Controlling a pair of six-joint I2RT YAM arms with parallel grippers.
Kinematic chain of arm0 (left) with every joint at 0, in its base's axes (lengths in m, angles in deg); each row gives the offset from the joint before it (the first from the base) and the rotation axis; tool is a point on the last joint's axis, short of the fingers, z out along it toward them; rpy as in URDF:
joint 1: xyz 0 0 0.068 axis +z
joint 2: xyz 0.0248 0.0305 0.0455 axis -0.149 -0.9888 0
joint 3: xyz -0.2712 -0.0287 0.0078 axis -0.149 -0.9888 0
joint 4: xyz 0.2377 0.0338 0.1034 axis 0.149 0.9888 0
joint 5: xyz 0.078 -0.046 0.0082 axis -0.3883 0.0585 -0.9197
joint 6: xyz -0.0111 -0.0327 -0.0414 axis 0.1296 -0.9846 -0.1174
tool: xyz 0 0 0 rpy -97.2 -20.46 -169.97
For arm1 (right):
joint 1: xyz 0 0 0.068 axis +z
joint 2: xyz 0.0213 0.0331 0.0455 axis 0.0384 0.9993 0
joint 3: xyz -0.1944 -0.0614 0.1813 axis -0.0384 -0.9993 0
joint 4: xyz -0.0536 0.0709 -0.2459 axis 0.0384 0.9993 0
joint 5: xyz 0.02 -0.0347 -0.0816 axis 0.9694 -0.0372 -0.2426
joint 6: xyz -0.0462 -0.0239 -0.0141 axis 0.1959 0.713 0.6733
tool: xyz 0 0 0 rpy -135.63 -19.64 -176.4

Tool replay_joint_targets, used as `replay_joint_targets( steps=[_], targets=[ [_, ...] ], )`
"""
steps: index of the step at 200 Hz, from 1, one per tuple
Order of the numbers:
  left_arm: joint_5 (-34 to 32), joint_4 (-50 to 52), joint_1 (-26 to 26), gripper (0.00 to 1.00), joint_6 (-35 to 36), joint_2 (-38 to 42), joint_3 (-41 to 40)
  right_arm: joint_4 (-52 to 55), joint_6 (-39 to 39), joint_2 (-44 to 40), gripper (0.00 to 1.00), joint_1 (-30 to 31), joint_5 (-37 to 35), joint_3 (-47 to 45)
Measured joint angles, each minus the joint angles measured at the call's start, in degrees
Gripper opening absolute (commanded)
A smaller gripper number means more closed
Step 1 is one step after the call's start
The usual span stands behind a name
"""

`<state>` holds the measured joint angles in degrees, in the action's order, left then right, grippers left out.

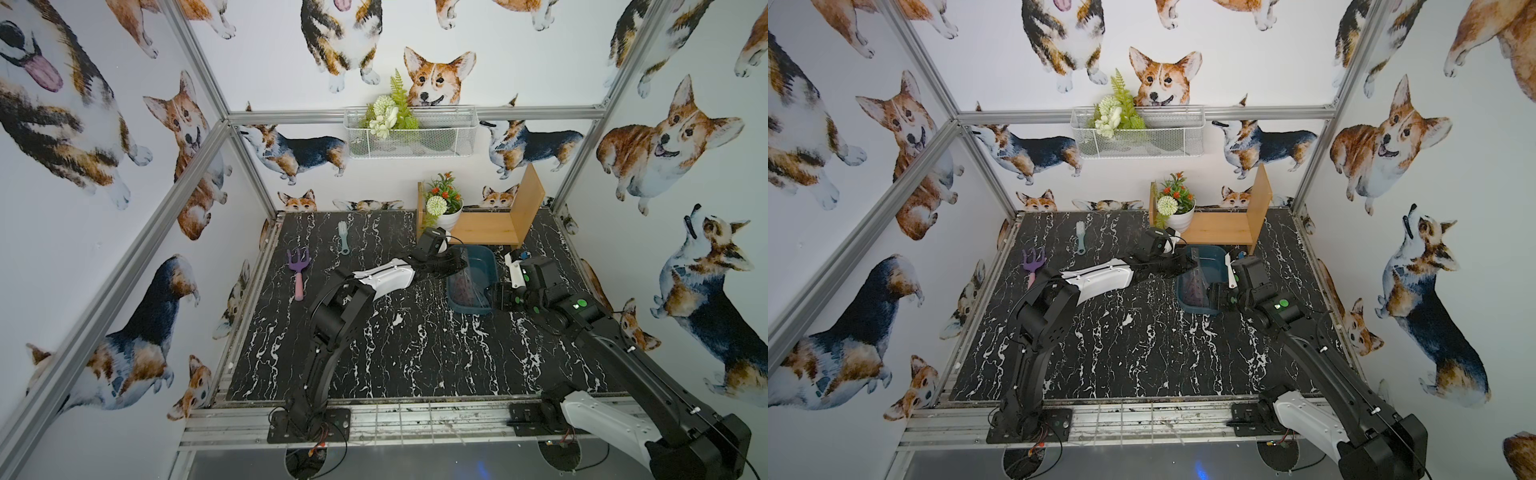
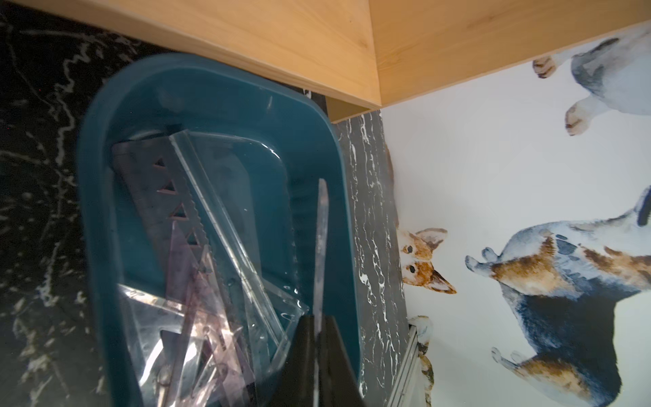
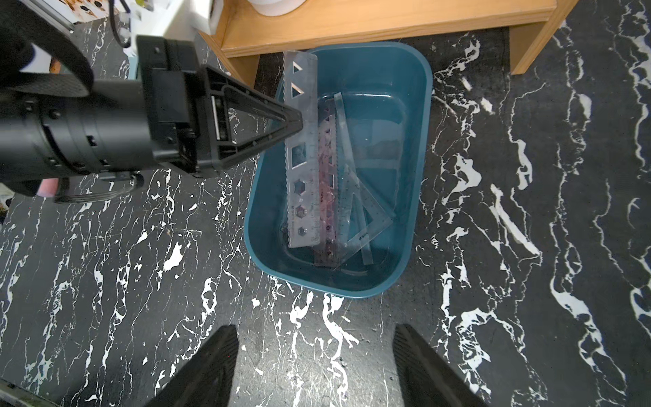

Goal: Put the scattered rulers into the storage box
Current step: Place the ruler in the storage box.

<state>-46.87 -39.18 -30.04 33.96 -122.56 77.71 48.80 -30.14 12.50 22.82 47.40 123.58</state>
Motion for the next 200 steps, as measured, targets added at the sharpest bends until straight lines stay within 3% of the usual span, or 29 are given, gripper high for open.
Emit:
replay_joint_targets(
  steps=[102,152,159,162,166,168,200],
  targets=[
    [-3.54,4.5,-0.13,0.03,1.79,-3.06,2.54,-0.02,-0.13,-0.15,0.75,-0.07,0.15,-0.44],
    [-6.14,6.88,-0.57,0.44,2.93,0.42,0.74,-0.07,-0.11,-0.17,0.81,-0.15,0.15,-1.07],
    [-6.49,6.95,-0.66,0.6,3.13,1.51,0.42,-0.11,-0.11,-0.17,0.81,-0.28,0.17,-1.11],
    [-6.75,6.93,-0.7,0.71,3.32,1.95,0.26,-0.11,-0.13,-0.17,0.82,-0.33,0.17,-1.14],
    [-7.28,6.93,-0.72,0.94,3.63,2.62,-0.02,-0.11,-0.13,-0.17,0.82,-0.39,0.2,-1.14],
    [-7.48,6.95,-0.74,0.98,3.67,2.89,-0.11,-0.13,-0.13,-0.17,0.83,-0.39,0.17,-1.14],
    [-9.92,7.98,-1.03,0.99,4.92,7.1,-2.49,-1.57,-0.24,-0.15,0.88,-0.5,0.63,-1.14]
  ],
)
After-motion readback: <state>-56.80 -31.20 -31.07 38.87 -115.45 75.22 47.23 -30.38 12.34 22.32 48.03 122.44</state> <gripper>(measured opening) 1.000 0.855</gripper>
